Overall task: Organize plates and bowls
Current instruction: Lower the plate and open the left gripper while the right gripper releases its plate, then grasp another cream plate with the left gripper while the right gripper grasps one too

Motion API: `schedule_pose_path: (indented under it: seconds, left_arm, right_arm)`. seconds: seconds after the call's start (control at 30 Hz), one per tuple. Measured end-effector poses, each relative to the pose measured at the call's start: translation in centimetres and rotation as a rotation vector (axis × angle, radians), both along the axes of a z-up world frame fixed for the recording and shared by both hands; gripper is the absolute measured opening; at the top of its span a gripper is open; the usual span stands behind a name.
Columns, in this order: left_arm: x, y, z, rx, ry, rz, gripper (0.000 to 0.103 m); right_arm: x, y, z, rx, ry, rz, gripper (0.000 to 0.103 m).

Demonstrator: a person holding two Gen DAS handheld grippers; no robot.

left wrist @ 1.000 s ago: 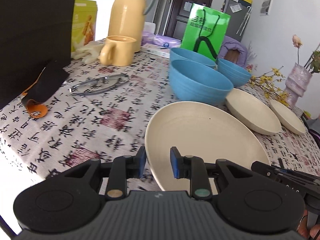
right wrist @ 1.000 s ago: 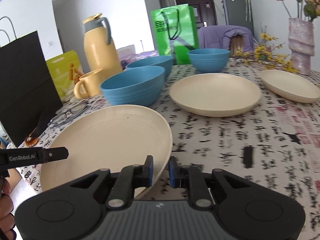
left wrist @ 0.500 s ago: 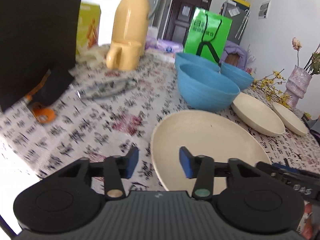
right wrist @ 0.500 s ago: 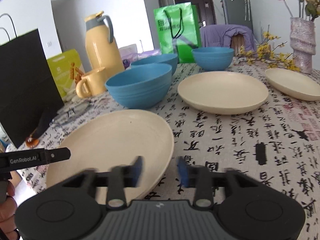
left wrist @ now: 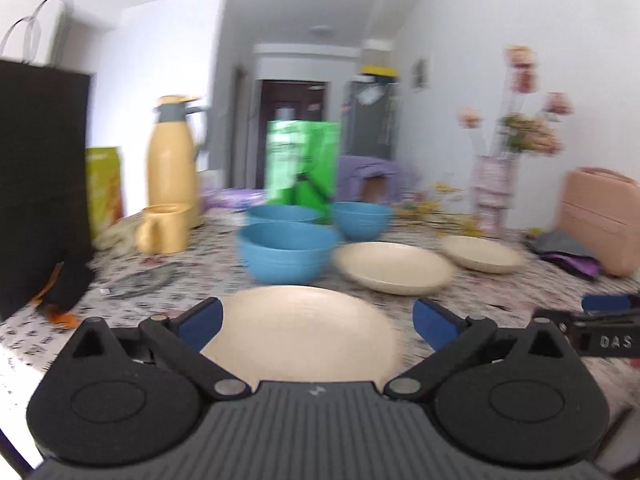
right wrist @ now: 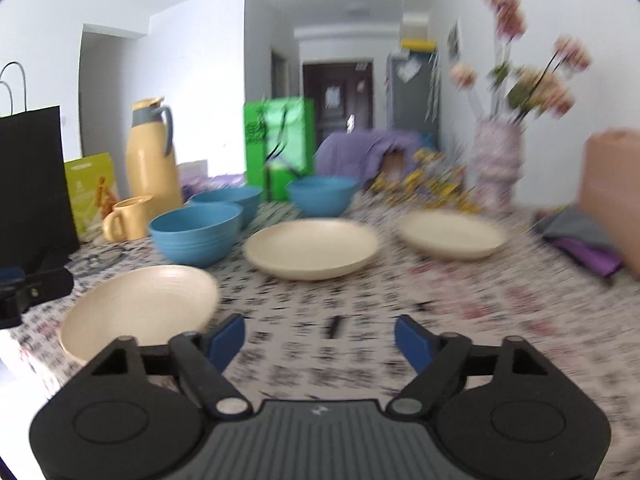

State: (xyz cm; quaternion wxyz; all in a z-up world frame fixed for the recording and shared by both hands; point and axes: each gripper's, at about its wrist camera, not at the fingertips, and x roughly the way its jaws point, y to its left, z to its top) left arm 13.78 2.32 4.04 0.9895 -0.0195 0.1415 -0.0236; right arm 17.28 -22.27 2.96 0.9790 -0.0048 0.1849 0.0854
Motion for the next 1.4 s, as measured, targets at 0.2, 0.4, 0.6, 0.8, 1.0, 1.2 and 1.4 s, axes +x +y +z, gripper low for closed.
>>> schedule_pose_path:
  seconds: [0.2,0.4,0.6,0.8,1.0,1.2,1.4]
  left_arm:
    - [-3.9,-3.8,-1.6,-0.026,0.056,-0.061,0.103]
    - [-5.9,-5.4,-3.0,-0.026,0.078,-0.069,0.103]
    - [-5.3,-6.1,-2.8,0.007,0.08,-0.079,0.103]
    - [-3.3,-7.4,-1.6,0.03,0.054,-0.114,0.103]
    - [-0.2,-9.4,-0.7,0.042,0.043,-0.149,0.103]
    - [4.4,-12.1,0.4,0.043,0.039,-0.189,0.103]
    - [9.3,-14.9,1.7,0.06,0.013,-0.225,0.103]
  right_arm:
    - [-7.9,-3.9,-1.3,-0.004,-0.074,-0.054,0.097]
    - [-10.6,-4.7,-3.4,0.011,-0.054,-0.037,0.097]
    - [-10.5,-5.5,-3.6,0.043,-0.056,-0.069,0.097]
    - [-9.3,-6.4,-3.3,0.065,-0.055,-0.11,0.097]
    - [-6.6,-8.4,-2.9,0.077,-0.057,-0.149,0.097]
    - [-2.1,-11.3,-1.9,0.066,-0.057,-0.209,0.097]
    - [3.4,-13.9,-0.3,0.067,-0.052,-0.224,0.097]
